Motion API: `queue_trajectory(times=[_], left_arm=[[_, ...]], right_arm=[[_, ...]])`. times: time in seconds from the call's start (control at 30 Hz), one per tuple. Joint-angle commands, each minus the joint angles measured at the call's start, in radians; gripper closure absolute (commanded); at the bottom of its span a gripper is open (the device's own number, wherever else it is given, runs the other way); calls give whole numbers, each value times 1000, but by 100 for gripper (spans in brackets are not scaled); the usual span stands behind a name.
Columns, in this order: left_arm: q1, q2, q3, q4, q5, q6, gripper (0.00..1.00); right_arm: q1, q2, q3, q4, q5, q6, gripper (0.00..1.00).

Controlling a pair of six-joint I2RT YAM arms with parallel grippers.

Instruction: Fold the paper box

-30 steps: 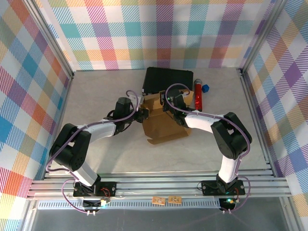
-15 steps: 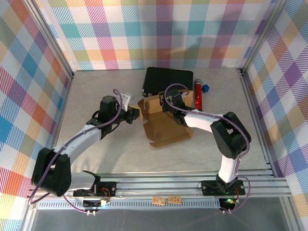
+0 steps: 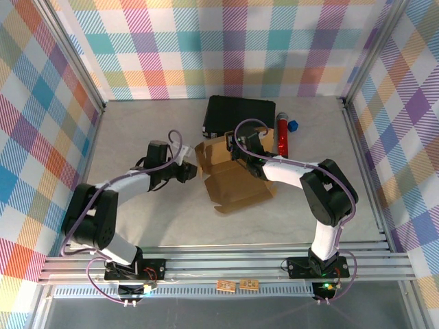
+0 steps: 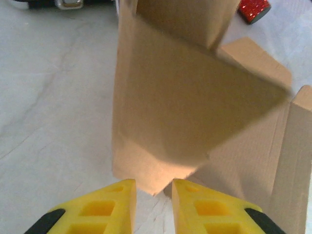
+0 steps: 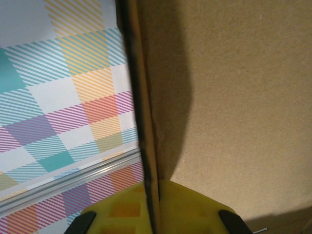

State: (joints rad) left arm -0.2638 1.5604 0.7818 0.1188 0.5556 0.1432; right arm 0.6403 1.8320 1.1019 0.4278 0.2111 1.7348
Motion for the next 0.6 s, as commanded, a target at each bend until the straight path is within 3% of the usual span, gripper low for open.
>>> queue_trajectory(times=[0.0,0.13,0.57], left_arm=[[8,48,66,155,133,-68,73],[-19,86,89,197,169,-96,71],[-101,107,112,191,97,-68,70]], right_arm=[[-5,10,1,-20,-20,5,100],[-11,11,-6,-8,-30,10,100],[-21,20,-1,2,-56,9,100]])
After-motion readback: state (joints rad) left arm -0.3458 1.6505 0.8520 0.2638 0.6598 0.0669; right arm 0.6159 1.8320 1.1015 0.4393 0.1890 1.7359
